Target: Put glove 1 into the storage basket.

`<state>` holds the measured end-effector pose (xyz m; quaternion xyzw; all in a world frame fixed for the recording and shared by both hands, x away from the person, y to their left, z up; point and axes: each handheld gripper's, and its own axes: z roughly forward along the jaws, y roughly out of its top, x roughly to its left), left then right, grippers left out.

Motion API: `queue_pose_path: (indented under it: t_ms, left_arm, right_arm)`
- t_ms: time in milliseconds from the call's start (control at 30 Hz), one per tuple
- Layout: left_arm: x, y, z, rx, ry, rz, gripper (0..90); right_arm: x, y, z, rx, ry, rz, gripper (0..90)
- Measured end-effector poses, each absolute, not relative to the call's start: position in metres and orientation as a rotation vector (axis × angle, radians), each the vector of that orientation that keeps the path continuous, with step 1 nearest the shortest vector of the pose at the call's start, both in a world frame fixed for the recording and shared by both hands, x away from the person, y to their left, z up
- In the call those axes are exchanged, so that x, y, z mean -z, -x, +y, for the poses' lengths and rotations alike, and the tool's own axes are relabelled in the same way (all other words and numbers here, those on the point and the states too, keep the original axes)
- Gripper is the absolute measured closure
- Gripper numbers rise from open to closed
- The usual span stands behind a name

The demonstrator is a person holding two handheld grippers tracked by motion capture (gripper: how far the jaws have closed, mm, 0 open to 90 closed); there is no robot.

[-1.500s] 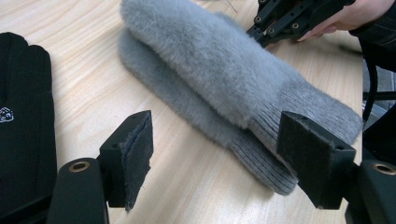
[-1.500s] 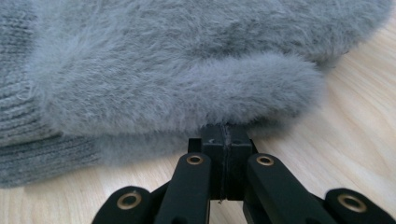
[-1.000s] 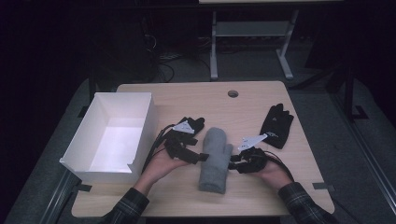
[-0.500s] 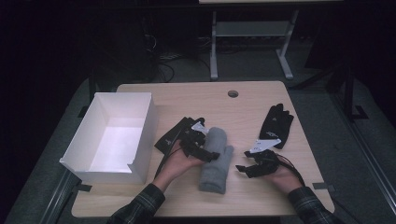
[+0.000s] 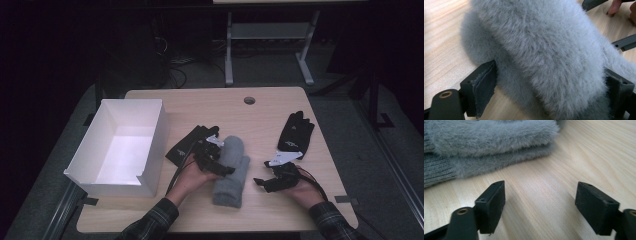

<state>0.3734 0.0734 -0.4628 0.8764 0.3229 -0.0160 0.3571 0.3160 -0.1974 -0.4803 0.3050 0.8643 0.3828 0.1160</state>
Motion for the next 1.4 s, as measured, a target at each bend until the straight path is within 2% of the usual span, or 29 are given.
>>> queue_pose_path:
  t_ms: [233,267,300,400,567,700,967,1400]
  left_arm:
    - [0.459,-0.373,0.069,0.032,-2.322,0.827,14.3]
    - [0.459,-0.373,0.069,0.032,-2.322,0.827,19.6]
    - [0.458,-0.373,0.069,0.093,-2.297,0.818,29.9]
    - [0.458,-0.373,0.068,0.151,-2.293,0.818,46.4]
    - [0.459,-0.377,0.069,0.221,-2.288,0.781,63.3]
    - [0.459,-0.378,0.068,0.267,-2.266,0.773,72.3]
    - [0.446,-0.372,0.072,0.235,-2.250,0.724,74.9]
    - [0.394,-0.364,0.099,0.131,-2.172,0.664,75.0]
  right_arm:
    - [0.481,-0.316,-0.197,-1.118,-0.892,2.536,17.8]
    - [0.481,-0.316,-0.197,-1.119,-0.893,2.535,17.9]
    - [0.481,-0.316,-0.197,-1.119,-0.895,2.534,17.9]
    - [0.481,-0.316,-0.197,-1.119,-0.896,2.533,17.8]
    - [0.481,-0.316,-0.196,-1.119,-0.899,2.531,17.9]
    - [0.481,-0.316,-0.196,-1.119,-0.900,2.531,17.9]
    - [0.481,-0.316,-0.196,-1.120,-0.901,2.531,17.9]
    - [0.481,-0.316,-0.196,-1.121,-0.903,2.530,18.0]
